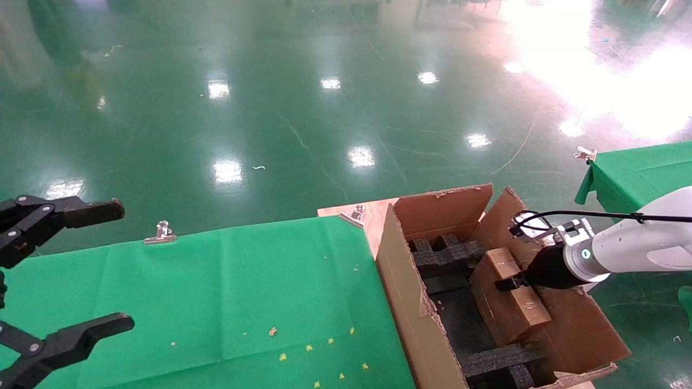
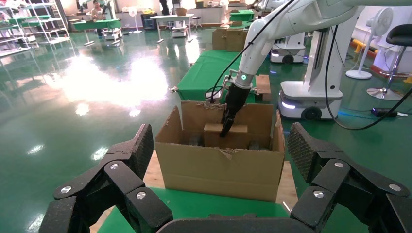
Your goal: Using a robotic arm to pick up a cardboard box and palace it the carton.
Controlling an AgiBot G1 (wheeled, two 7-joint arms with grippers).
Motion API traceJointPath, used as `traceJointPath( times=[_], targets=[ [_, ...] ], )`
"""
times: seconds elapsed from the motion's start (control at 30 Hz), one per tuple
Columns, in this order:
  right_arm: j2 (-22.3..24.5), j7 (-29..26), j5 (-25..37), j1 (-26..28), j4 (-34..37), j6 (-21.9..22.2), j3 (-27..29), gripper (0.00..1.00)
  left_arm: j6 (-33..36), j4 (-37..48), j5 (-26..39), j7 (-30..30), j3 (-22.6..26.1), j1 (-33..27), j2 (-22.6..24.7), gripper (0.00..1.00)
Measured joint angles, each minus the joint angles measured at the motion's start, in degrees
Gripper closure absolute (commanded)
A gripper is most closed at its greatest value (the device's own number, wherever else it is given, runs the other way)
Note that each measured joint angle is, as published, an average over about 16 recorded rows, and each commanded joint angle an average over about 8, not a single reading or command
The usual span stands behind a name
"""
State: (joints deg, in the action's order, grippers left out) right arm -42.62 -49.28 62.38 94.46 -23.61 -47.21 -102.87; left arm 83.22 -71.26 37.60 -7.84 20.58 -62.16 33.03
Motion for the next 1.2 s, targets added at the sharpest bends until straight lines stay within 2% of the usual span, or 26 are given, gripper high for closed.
traceJointPath(
  times=[0.37,0.6,0.77,0.97,1.2],
  targets=[
    [0.79,0.26,0.22,1.29,-1.11,0.11,0.17,0.0,0.0,0.0,0.0,0.0,0.0,0.0,0.0,0.0],
    [2.83,1.45,0.45,5.22,-5.53,0.92,1.17,0.0,0.0,0.0,0.0,0.0,0.0,0.0,0.0,0.0],
    [5.84,2.57,0.4,9.66,-13.09,2.18,2.7,0.0,0.0,0.0,0.0,0.0,0.0,0.0,0.0,0.0],
    [11.07,4.79,-1.92,14.49,-26.62,2.69,5.59,0.0,0.0,0.0,0.0,0.0,0.01,0.0,0.0,0.0],
    [16.45,9.61,-10.0,16.37,-40.01,-1.64,9.67,0.0,0.0,0.01,-0.01,0.0,0.01,0.0,0.0,0.0]
  ],
)
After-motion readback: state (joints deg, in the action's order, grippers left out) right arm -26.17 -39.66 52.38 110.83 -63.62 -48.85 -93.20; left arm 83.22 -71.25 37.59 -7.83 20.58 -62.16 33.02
